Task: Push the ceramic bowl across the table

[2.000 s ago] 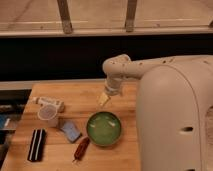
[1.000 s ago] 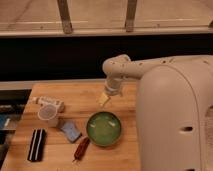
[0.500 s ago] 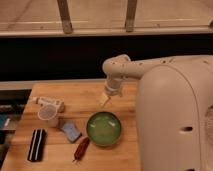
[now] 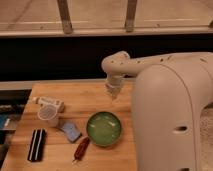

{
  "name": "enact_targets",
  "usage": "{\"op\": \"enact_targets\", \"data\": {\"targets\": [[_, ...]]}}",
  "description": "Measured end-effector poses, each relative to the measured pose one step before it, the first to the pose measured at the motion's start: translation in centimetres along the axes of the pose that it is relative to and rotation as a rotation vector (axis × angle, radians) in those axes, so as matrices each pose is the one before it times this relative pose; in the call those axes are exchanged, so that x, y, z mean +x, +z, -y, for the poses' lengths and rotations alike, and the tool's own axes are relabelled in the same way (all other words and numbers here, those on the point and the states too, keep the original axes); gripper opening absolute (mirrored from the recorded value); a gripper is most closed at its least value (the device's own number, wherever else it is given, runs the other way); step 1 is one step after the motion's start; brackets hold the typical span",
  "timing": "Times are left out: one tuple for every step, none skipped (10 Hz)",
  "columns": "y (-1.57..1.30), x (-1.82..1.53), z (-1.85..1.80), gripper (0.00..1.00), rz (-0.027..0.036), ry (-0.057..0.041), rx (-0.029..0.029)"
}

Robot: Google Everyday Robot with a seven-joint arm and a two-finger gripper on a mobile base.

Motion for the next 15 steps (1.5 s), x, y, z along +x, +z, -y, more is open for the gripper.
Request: {"op": "enact_targets", "data": {"targets": [[0.65,0.84,0.898,0.02,-0.02129,0.01647,0.02228],[0.853,1.175,0.929,0.0,-0.02428,0.01831,0.01461],[0.741,0.944,0.751,0.0,-0.02024,0.01516,0.00484],[0.998,1.083,0.837,0.0,-0.02808,0.0181,0.00411],[0.951,0.748,0.289,0.0,-0.02526,0.01278,0.0024],[0.598,0.706,0.002,0.0,-0.02152,0.01441,0.00104],[0.45,0.986,0.17,0.0,-0.02879,0.01452,0.00597],[0.279,0.637,0.073,0.0,-0.02067,0.00575,0.00271],[0.381,0.981,0.181,0.0,-0.03087,0.00773,-0.00123],[0.359,1.191,0.509,0.0,-0.0281,0.01152,-0.00053],[0.035,0.198,0.136,0.0,-0.00338,0.00411,-0.00121],[-0.053,-0.165,-0.307,0.0,0.00061,-0.00326,-0.00278],[0.037,0.074,0.076,0.0,-0.00064,0.00097,-0.00008],[0.039,0.109,0.168,0.0,-0.0004,0.00161,0.00078],[-0.034,-0.094,-0.116,0.0,-0.00022,-0.00343,0.00125]]}}
